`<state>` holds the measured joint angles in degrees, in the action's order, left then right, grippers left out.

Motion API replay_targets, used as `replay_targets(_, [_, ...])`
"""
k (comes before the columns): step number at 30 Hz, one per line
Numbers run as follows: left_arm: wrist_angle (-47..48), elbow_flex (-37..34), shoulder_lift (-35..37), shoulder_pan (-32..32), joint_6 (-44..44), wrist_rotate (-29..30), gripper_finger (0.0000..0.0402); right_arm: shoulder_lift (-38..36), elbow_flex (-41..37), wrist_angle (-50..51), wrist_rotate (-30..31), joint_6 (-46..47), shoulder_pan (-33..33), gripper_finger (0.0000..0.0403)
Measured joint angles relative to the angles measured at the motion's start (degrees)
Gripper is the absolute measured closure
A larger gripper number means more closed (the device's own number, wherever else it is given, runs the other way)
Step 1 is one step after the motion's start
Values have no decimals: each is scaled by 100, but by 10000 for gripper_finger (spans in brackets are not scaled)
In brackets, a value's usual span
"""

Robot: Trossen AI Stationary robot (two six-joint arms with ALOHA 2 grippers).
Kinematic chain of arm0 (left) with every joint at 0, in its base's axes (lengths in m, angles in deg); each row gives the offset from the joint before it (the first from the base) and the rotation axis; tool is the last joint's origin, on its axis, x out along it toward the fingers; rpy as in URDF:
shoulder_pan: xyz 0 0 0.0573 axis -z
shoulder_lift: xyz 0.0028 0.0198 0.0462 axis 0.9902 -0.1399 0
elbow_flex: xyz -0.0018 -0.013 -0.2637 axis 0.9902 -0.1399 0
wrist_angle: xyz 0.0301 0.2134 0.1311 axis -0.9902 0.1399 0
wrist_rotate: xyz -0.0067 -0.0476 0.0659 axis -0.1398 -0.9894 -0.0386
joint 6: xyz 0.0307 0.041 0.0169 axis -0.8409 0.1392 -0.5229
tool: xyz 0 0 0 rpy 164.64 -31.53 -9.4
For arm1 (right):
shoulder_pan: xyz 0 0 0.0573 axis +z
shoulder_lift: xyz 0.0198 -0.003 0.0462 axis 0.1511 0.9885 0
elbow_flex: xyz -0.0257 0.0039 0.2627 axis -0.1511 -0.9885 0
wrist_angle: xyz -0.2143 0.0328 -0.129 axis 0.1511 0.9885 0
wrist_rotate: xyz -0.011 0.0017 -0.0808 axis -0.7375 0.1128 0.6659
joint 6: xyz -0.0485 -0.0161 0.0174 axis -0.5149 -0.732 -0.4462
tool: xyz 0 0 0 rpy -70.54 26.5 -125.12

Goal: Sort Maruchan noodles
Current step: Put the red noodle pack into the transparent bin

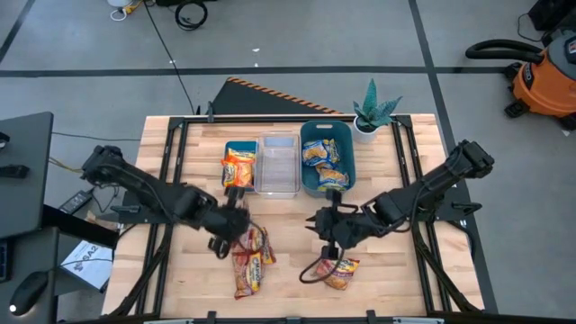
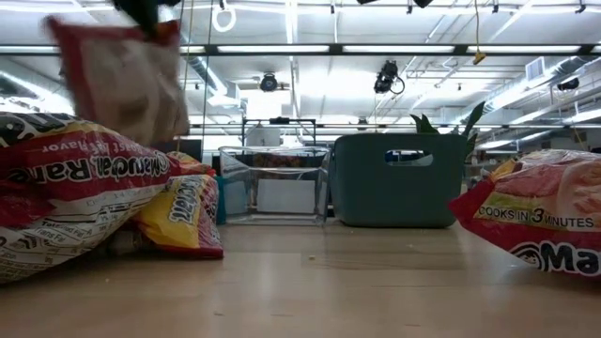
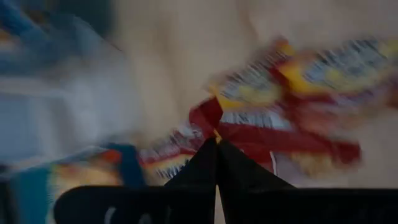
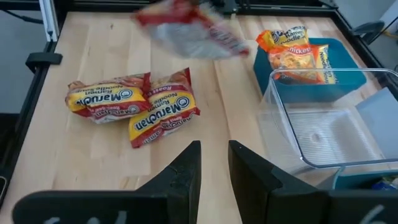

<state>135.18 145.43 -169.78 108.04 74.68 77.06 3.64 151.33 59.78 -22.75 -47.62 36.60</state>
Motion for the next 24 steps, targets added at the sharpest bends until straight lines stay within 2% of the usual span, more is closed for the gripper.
replay_targets(6, [-737,27,416,-644,-845,1716,393,0,0,21,352,154,188,315])
replay_targets(9, [-1363,30,502,-1137,-1531,1941,393,0,-2,13,456,160,241,315])
replay_targets(14, [-2137,27,333,-2236,-2564,1076,393,0,-2,9,550,116,241,315])
replay_targets(19, [-2495,23,-132,-3374,-3004,-485,393,0,-2,33,548,-41,242,315])
replay_targets(24, [-2436,17,-861,-3986,-3252,-1910,393,0,-2,95,519,-59,244,315])
